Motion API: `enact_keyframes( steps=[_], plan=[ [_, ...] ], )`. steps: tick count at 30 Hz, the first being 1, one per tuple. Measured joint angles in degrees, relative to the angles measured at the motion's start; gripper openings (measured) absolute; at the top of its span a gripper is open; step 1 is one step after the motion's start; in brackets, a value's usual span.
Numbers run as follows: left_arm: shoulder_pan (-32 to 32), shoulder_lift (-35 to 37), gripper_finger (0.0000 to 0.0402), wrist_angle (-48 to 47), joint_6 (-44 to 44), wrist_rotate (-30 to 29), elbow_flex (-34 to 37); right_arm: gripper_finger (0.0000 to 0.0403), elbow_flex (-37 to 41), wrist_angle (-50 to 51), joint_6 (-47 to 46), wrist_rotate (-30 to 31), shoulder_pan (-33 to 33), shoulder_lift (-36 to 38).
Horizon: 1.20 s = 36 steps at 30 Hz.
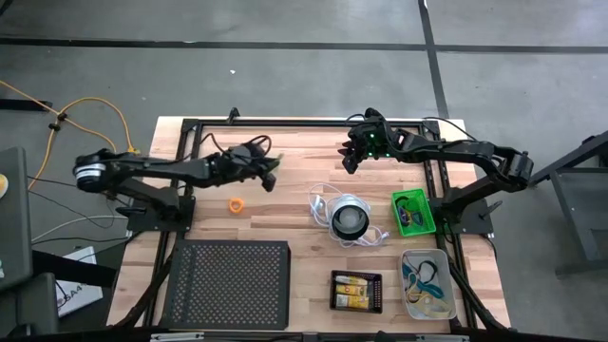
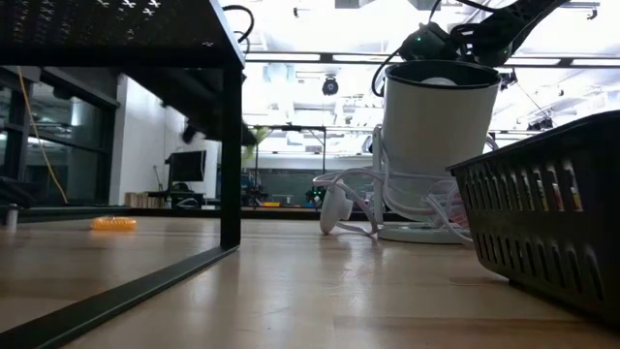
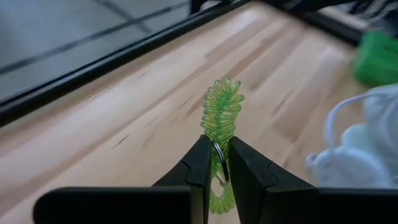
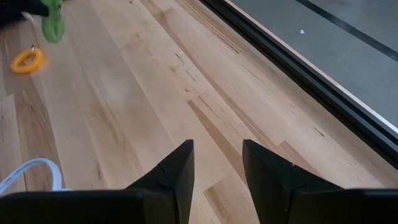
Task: Pick & Place Office Desk Supplies
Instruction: Put the green spring keychain into the green bin
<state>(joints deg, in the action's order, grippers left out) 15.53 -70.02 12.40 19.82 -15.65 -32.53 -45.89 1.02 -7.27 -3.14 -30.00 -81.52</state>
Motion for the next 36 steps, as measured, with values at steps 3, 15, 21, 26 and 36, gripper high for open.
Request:
enact_keyframes(
  steps=[3,15,21,26,36],
  plan=[
    [0.15,-5.61,0.0035,10.35,-2.67,2.4,-0.02,0.0123,0.0,-0.02,0.0,0.0,0.0,0.0],
    [-0.9,-28.35,0.0035,47.59,-5.27,7.91,-2.25,0.0123,0.0,0.0,0.0,0.0,0.0,0.0],
    [-1.2,-32.17,0.0035,59.72,-5.35,10.61,-2.51,0.0123,0.0,0.0,0.0,0.0,0.0,0.0],
    [-0.92,-32.17,0.0035,61.48,-6.3,10.13,-2.56,0.0123,0.0,0.0,0.0,0.0,0.0,0.0],
    [-0.92,-32.17,0.0035,61.46,-9.14,0.71,-2.71,0.0123,0.0,-1.71,-0.15,0.0,0.01,0.0]
  ],
)
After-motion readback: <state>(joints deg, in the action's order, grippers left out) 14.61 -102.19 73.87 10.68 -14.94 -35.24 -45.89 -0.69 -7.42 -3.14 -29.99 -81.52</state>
